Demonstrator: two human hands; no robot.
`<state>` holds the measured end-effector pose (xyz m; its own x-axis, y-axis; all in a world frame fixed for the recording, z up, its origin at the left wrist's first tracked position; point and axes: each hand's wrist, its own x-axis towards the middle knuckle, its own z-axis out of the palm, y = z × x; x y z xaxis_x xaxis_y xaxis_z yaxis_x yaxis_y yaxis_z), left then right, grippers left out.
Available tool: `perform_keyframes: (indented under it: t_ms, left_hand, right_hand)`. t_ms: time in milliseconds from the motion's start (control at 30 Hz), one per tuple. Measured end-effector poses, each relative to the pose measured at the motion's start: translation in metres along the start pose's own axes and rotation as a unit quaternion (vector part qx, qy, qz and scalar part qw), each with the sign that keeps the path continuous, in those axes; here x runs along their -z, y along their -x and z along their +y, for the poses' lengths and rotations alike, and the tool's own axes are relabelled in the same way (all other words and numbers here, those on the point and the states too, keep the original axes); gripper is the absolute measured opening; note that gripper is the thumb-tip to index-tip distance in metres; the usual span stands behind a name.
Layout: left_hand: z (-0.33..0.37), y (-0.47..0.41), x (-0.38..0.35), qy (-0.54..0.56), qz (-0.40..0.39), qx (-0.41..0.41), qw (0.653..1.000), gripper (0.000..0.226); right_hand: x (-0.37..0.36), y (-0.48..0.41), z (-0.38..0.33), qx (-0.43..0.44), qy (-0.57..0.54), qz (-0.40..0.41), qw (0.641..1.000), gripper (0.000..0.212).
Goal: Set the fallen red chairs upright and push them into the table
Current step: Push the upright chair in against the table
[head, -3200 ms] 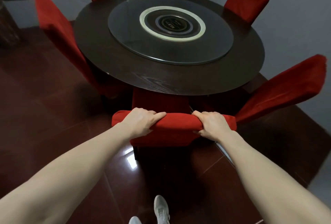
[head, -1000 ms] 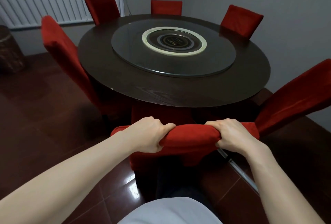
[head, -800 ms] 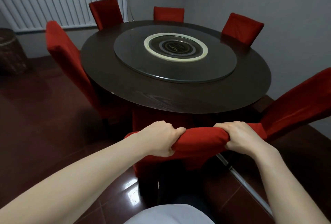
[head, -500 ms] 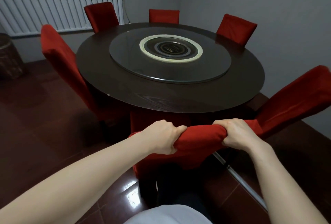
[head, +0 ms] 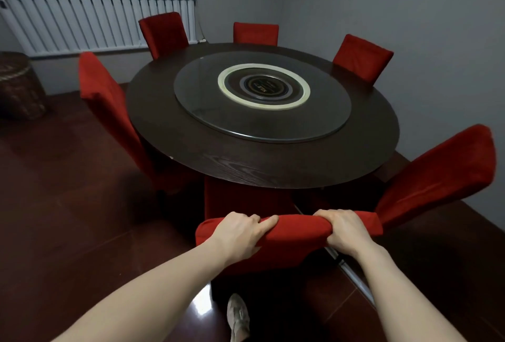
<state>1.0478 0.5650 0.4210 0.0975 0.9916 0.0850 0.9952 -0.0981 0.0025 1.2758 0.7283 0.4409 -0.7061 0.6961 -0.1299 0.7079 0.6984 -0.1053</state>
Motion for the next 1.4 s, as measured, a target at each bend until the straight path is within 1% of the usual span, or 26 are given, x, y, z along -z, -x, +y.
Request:
perform_keyframes:
  t_ms: [67, 133, 200, 267, 367, 467, 533, 667, 700, 867, 1000, 1100, 1200, 1400]
  left_hand:
    - [-0.001, -0.001, -0.001, -0.006, -0.007, -0.004, 1.000, 0.080]
    - [-0.002, -0.004, -0.001, -0.003, -0.007, -0.007, 1.000, 0.081]
    - [0.001, -0.004, -0.002, -0.002, -0.005, 0.001, 1.000, 0.079]
    - [0.004, -0.006, -0.001, -0.004, -0.001, 0.004, 1.000, 0.078]
    - [0.002, -0.005, -0.003, -0.005, 0.010, -0.003, 1.000, 0.078]
    - [-0.005, -0.001, -0.001, 0.001, 0.000, -0.012, 1.000, 0.078]
    - [-0.015, 0.009, 0.001, 0.000, -0.008, -0.020, 1.000, 0.080]
    - [-0.041, 0.037, 0.010, -0.010, -0.020, -0.027, 0.999, 0.078]
    - [-0.044, 0.041, 0.012, -0.010, -0.019, -0.024, 0.999, 0.076]
    - [-0.033, 0.039, 0.022, -0.001, -0.033, 0.011, 0.999, 0.075]
    - [-0.027, 0.040, 0.021, 0.006, -0.018, 0.050, 0.999, 0.073]
    - [-0.022, 0.041, 0.020, 0.016, -0.007, 0.072, 0.997, 0.068]
    - [-0.018, 0.041, 0.020, 0.016, -0.013, 0.098, 0.995, 0.065]
    - [-0.011, 0.042, 0.022, 0.009, -0.033, 0.118, 0.992, 0.060]
  right_hand:
    - [-0.002, -0.003, 0.005, -0.003, 0.002, -0.006, 1.000, 0.051]
    - [0.002, -0.008, 0.011, -0.005, 0.003, -0.034, 0.999, 0.050]
    - [0.007, -0.011, 0.014, 0.002, 0.011, -0.064, 0.998, 0.053]
    - [0.013, -0.014, 0.013, 0.013, 0.028, -0.076, 0.997, 0.057]
    - [0.013, -0.013, 0.009, 0.017, 0.044, -0.064, 0.997, 0.060]
    - [0.010, -0.009, 0.001, -0.001, 0.046, -0.052, 0.998, 0.055]
    - [0.005, -0.007, -0.011, 0.003, 0.055, -0.041, 0.998, 0.052]
    - [-0.012, -0.001, -0.036, 0.067, 0.059, 0.004, 0.996, 0.049]
    - [-0.014, 0.000, -0.038, 0.081, 0.054, 0.005, 0.995, 0.049]
    - [-0.004, -0.003, -0.031, 0.111, 0.038, -0.038, 0.992, 0.065]
    - [-0.007, -0.007, -0.029, 0.133, 0.036, -0.040, 0.990, 0.067]
    - [-0.010, -0.007, -0.027, 0.146, 0.033, -0.034, 0.988, 0.066]
    - [-0.011, -0.007, -0.025, 0.161, 0.032, -0.027, 0.986, 0.063]
    - [-0.008, -0.006, -0.019, 0.195, 0.031, -0.029, 0.980, 0.045]
